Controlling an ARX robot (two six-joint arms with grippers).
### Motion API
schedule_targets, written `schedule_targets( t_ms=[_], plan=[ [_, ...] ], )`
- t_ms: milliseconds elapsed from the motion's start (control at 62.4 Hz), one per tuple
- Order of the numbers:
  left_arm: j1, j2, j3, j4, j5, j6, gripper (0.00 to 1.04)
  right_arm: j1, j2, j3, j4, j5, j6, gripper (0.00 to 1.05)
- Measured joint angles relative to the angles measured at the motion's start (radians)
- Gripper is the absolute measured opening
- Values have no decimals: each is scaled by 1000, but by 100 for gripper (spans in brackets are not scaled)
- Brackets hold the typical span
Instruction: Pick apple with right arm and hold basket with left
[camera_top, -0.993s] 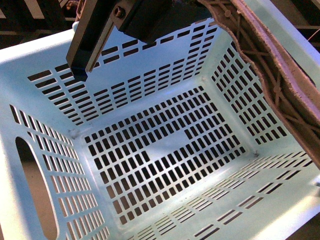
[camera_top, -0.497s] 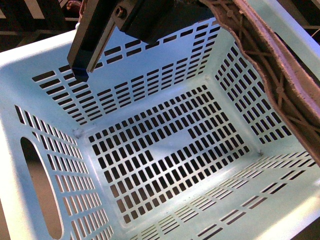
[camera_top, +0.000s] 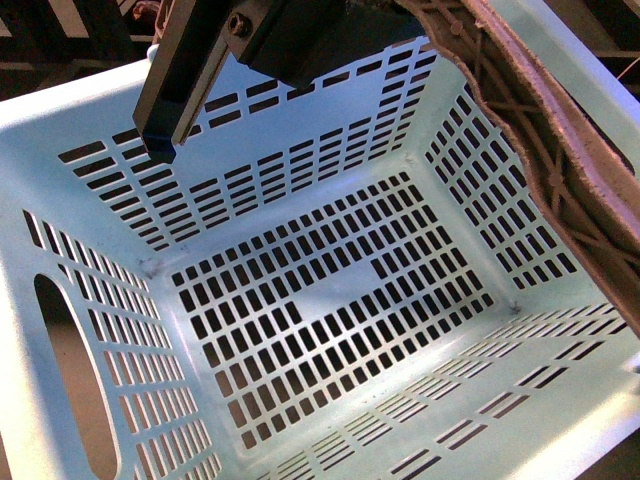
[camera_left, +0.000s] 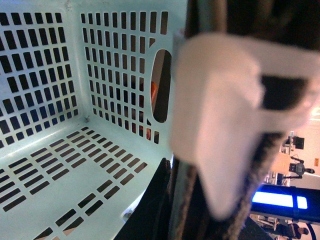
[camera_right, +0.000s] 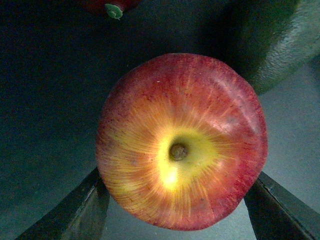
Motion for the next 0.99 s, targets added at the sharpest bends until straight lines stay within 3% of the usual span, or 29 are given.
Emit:
schedule_targets(
  t_ms=[240,529,753,993],
  plan=[
    [0,0,0,0,2,-1,8,-5,-227,-132,0,-90,-85,65],
    [0,0,0,0,-1,0,8,56,-778,-263,-238,-209,-87,65],
    [0,0,0,0,1,0,8,212,-1196,-217,-449,-170,13,65],
    [0,0,0,0,0,0,8,481,-1342,-164,-520,-66,135,65]
  ],
)
